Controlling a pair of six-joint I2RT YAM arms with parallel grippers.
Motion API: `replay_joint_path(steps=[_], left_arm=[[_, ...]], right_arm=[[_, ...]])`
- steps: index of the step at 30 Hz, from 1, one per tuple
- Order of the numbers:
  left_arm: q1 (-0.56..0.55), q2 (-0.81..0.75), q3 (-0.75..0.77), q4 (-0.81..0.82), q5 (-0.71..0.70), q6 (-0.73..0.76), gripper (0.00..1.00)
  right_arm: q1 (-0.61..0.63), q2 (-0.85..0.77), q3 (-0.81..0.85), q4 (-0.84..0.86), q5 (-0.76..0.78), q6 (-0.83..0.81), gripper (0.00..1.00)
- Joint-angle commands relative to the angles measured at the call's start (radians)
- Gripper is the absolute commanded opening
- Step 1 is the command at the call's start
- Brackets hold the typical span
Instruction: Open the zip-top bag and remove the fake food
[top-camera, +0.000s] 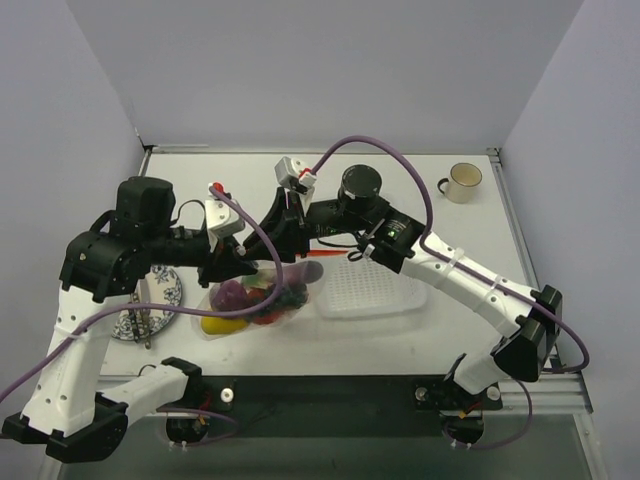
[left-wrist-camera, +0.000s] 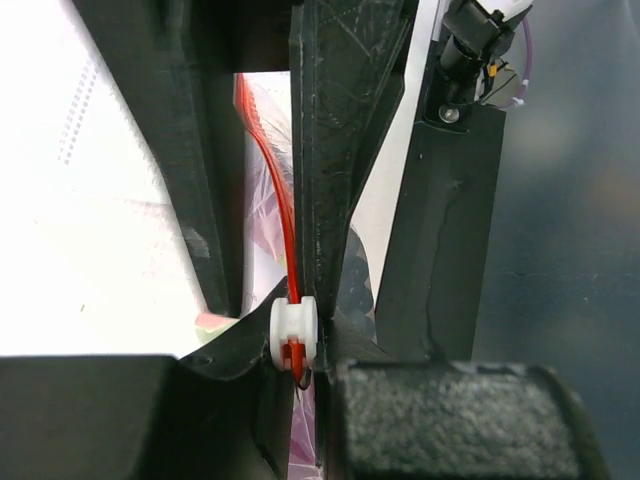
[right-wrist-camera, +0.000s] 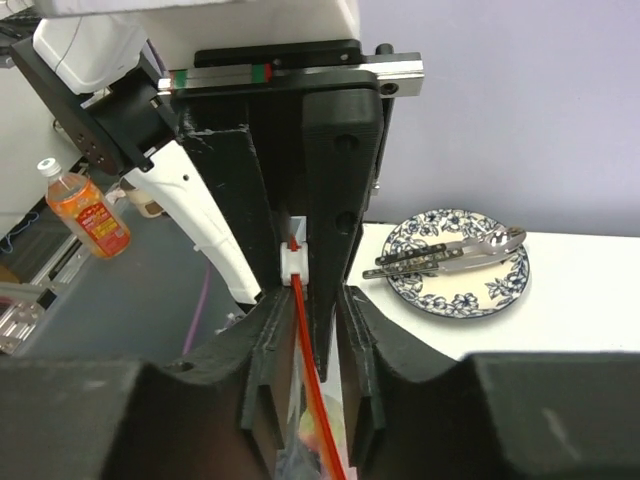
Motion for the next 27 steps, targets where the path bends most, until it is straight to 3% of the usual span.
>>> replay_joint_path(steps=[1,6,17,21,23,27], left_arm=[[0.003,-0.028,-0.009,0.035,0.054,0.001,0.00],[0.003,-0.048,-0.035,0.037,0.042,-0.007,0.00],[0.003,-0.069,-0.039,0.055,0.009,-0.021,0.00],[0.003,-0.089,-0.036,0.081,-0.032,-0.062,0.06],[0.003,-0.094,-0.041,0.093,-0.043,-0.074,0.14],[0.004,-0.097,-0.047,0.110,-0.040,-0.108,0.18]], right_arm=[[0.006,0.018,0.067,0.064,0.003,-0.017,0.19],[0.003,0.033,0.093,0.065,-0.002,-0.002,0.00],[-0.014,0.018,0.085,0.082,0.020,0.024,0.00],[-0.017,0.007,0.079,0.075,0.021,0.021,0.00],[-0.017,0.004,0.084,0.076,0.021,0.021,0.00],[-0.018,0.006,0.094,0.064,0.021,0.018,0.00]])
